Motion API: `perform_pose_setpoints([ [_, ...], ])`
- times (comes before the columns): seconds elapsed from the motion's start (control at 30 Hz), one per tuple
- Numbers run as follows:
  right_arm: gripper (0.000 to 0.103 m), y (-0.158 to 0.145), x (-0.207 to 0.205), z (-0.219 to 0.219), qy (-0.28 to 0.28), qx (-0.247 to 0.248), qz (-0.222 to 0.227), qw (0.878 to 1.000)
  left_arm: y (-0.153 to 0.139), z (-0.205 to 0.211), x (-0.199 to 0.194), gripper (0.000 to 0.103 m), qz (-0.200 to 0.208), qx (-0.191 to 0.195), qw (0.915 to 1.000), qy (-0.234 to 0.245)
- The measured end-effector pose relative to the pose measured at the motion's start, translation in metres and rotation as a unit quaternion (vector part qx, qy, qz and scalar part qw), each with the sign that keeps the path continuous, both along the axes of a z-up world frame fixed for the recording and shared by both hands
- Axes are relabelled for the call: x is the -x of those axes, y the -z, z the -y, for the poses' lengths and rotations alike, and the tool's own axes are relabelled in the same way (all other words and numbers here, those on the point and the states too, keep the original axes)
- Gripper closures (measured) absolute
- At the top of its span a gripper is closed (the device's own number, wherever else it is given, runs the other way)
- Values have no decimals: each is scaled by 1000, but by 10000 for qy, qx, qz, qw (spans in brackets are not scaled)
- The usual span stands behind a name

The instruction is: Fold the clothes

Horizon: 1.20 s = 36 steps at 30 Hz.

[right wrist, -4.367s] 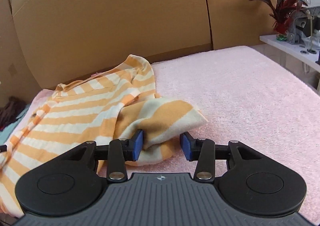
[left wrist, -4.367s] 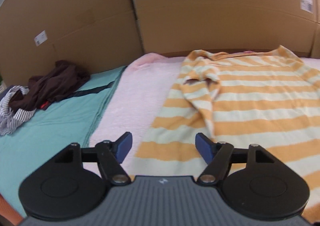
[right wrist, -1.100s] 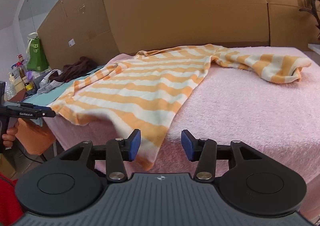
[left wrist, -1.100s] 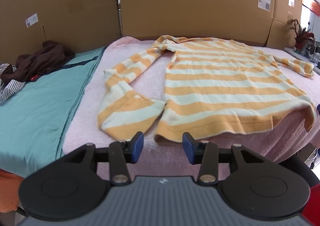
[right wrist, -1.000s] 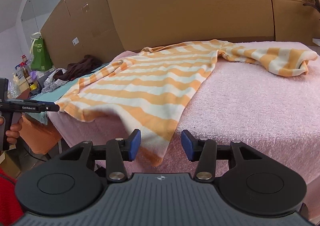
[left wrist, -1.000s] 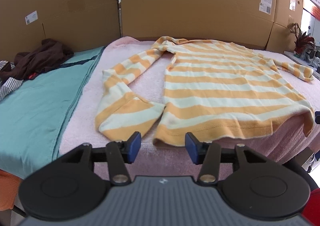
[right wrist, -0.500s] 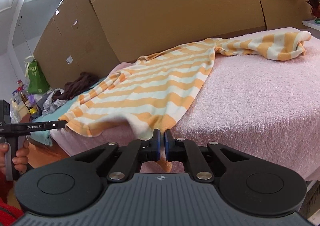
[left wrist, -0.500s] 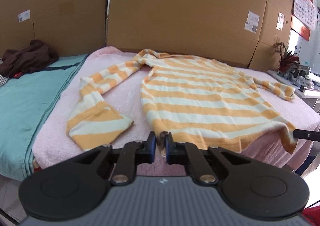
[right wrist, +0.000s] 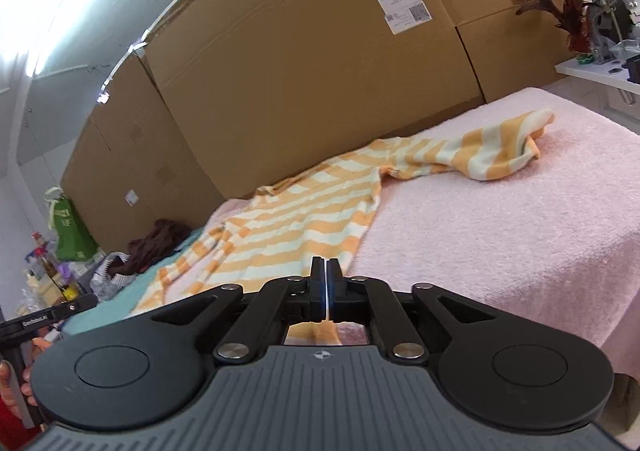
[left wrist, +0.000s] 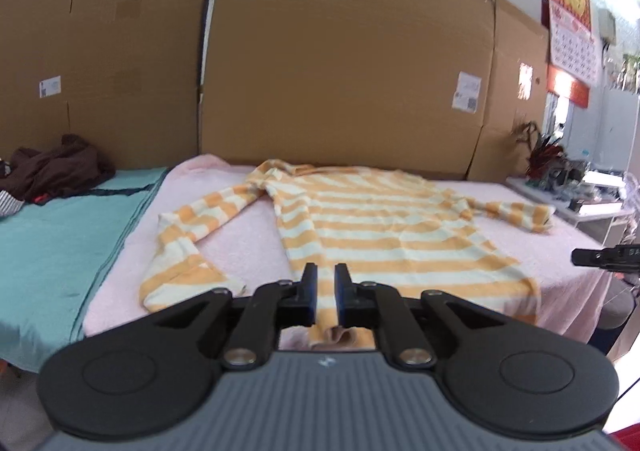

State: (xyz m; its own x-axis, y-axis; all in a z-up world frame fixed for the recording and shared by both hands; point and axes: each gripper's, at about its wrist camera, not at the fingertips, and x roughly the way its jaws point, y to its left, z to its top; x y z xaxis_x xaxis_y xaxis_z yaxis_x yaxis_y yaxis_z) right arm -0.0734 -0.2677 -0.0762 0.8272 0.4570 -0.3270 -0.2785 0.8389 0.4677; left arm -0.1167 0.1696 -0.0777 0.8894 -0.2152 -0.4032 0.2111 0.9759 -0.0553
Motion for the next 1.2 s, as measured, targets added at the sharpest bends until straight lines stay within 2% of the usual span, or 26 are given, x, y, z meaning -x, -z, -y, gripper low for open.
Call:
perform_pose_setpoints([
  [0.03, 89, 7, -1, -1, -33, 91, -93, 9999, 8, 1, -5, 93, -128, -144, 9998, -80],
  [0.1, 71, 23, -3, -5, -43, 254, -300, 9992, 20, 1, -14, 83, -386, -250, 9988, -180],
  [0.13, 55, 31, -4, -7, -59, 248, -370, 9990, 24, 0, -17, 80, -446, -195, 9987, -178],
  [0.17, 52, 38, -5, -9, -86, 220, -427, 9988, 26, 0, -17, 71, -450, -129, 9988, -144],
  [0.2, 52, 43, -7, -12, -133, 154, -476, 9987, 27, 2, -15, 54, -407, -55, 9991, -84],
  [0.23, 52, 48, -10, -15, -186, 78, -524, 9984, 27, 5, -13, 44, -334, -24, 9994, -17],
  [0.27, 51, 53, -12, -19, -239, 2, -572, 9981, 28, 11, -10, 24, -247, -52, 9997, 15],
  [0.3, 51, 57, -15, -23, -214, -15, -602, 9980, 29, 16, -8, 12, -171, -97, 9998, 15],
  [0.33, 50, 60, -17, -28, -168, -17, -627, 9979, 30, 22, -6, 11, -95, -143, 9999, 14],
  [0.5, 51, 66, -22, -42, -147, -192, -620, 9978, 37, 33, -14, 23, -229, -23, 9997, 2],
  [0.57, 61, 65, -20, -45, -159, -138, -526, 9984, 43, 30, -26, 26, -413, 165, 9990, -82],
  [0.63, 67, 65, -18, -48, -178, -119, -427, 9989, 50, 26, -38, 44, -618, 394, 9972, -174],
  [0.67, 75, 65, -16, -49, -196, -144, -373, 9990, 52, 23, -40, 50, -599, 538, 9965, -219],
  [0.7, 79, 65, -15, -49, -217, -166, -316, 9991, 51, 22, -38, 57, -498, 580, 9968, -248],
  [0.73, 87, 65, -13, -50, -244, -164, -264, 9992, 50, 22, -37, 86, -430, 555, 9972, -273],
  [0.77, 91, 64, -11, -51, -289, -149, -189, 9993, 49, 20, -36, 97, -384, 570, 9972, -288],
  [0.8, 96, 63, -10, -50, -307, -145, -111, 9994, 48, 18, -35, 97, -357, 618, 9970, -295],
  [0.97, 98, 57, -3, -43, -157, -262, 121, 9995, 44, 4, -31, 98, -338, 1085, 9931, -300],
  [1.1, 98, 50, 0, -25, 6, -747, 207, 9970, 28, -11, -21, 99, -121, 1702, 9852, -140],
  [1.2, 98, 42, 2, -9, 54, -1203, 290, 9923, 15, -13, -12, 101, 57, 1868, 9824, -66],
])
